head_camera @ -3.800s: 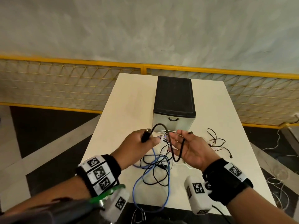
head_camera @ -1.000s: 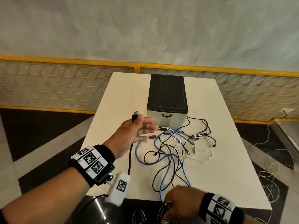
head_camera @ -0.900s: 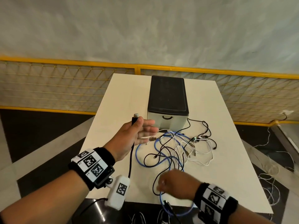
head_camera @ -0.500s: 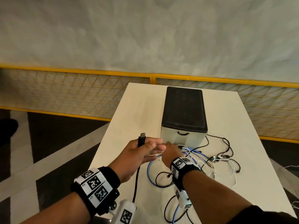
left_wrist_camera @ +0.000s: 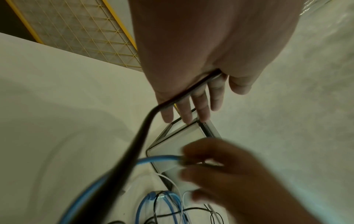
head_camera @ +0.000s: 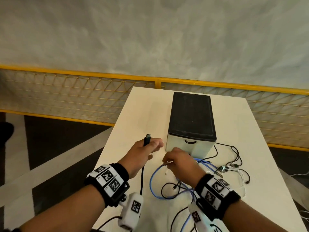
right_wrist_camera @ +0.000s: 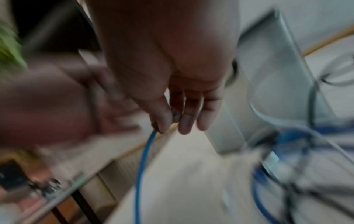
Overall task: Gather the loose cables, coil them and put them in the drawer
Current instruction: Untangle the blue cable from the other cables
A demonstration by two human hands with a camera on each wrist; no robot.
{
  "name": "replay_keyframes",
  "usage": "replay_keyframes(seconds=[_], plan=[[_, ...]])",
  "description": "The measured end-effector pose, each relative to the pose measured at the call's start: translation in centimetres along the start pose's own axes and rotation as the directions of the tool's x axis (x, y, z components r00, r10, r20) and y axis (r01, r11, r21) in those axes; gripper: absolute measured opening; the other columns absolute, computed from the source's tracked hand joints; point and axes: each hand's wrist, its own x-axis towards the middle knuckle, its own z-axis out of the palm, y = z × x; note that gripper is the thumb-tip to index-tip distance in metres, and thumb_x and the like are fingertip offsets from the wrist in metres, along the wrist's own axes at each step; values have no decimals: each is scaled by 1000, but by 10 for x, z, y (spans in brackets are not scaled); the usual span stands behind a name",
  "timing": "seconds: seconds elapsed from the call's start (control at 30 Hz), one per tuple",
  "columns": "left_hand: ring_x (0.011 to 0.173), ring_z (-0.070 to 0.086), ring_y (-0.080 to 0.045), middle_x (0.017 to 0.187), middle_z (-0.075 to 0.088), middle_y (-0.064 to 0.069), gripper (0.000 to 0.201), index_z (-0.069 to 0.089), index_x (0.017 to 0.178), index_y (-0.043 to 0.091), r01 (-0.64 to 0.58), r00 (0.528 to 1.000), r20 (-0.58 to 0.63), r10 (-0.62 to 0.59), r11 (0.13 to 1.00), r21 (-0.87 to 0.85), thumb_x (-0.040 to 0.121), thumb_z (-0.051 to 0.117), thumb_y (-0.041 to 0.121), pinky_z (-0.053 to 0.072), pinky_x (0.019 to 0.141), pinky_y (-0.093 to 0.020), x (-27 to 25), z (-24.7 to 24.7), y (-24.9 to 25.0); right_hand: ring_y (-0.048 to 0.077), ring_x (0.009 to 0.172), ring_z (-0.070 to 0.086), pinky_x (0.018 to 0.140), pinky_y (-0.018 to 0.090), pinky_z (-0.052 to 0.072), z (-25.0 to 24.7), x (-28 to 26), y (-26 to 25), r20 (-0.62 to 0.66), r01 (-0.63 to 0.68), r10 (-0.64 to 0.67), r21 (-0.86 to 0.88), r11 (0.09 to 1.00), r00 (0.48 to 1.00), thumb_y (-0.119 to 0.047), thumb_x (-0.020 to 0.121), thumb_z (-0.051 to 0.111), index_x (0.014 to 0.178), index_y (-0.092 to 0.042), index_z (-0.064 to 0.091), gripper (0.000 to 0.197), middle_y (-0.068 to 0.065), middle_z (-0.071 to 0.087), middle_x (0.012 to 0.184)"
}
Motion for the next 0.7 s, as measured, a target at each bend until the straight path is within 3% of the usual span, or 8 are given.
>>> replay_keyframes(seconds=[0.13,0.3,0.47,0.57,0.6,0.63,0.67,0.7], plan=[[114,67,-22,115,73,-5,39,64,118,12,101,975,204,-83,992,-80,104,39,38,43,105,-43,6,11,4,4,80,62,74,13,48,-63,-27,-20,-212,122,-69,248,961,975,-2,78,72,85,-31,72,30,-11,65,87],[114,65,-32,118,70,-16,57,63,121,6,130,896,443,-41,976,-173,98,32,49,47,95,-42,-4,25,23,1,76,65,73,14,51,-107,-37,-43,-345,193,-20,475,859,938,6,79,71,83,-31,70,37,-8,69,84],[100,71,-31,101,74,-15,51,68,106,7,27,856,510,89,976,-216,93,40,48,54,87,-40,-20,27,39,3,72,66,68,16,53,-116,-34,-59,-401,215,6,504,836,916,3,83,68,96,-26,69,31,-4,69,84],[82,73,-29,78,74,-11,33,70,85,10,-81,906,390,164,972,-220,89,51,37,56,82,-43,-27,29,47,11,64,64,60,30,57,-99,-48,-57,-449,127,214,616,777,867,-15,88,69,91,-19,65,6,-1,66,77],[78,72,-29,74,72,-10,32,69,82,10,-104,926,325,191,958,-266,89,51,36,57,79,-43,-28,27,51,16,57,61,56,37,53,-88,-57,-52,-364,34,326,710,703,872,-26,91,66,84,-13,64,15,5,65,72],[75,71,-28,72,70,-11,33,68,81,9,-123,938,271,215,939,-320,91,49,35,58,76,-42,-29,23,56,20,53,58,53,37,49,-73,-67,-48,-167,-112,406,808,579,898,-37,93,61,80,-8,63,32,11,63,69],[73,71,-28,71,69,-11,34,66,82,8,-129,944,239,228,921,-368,95,46,33,58,75,-43,-29,20,59,22,52,58,53,34,46,-56,-77,-45,102,-302,421,845,442,901,-48,94,54,79,-5,64,46,16,64,72],[70,70,-27,70,68,-11,36,64,82,7,-127,947,223,231,907,-401,99,43,31,58,74,-43,-31,16,63,23,57,60,55,29,45,-39,-86,-44,352,-486,385,804,343,853,-57,94,47,83,-5,66,57,19,66,77]])
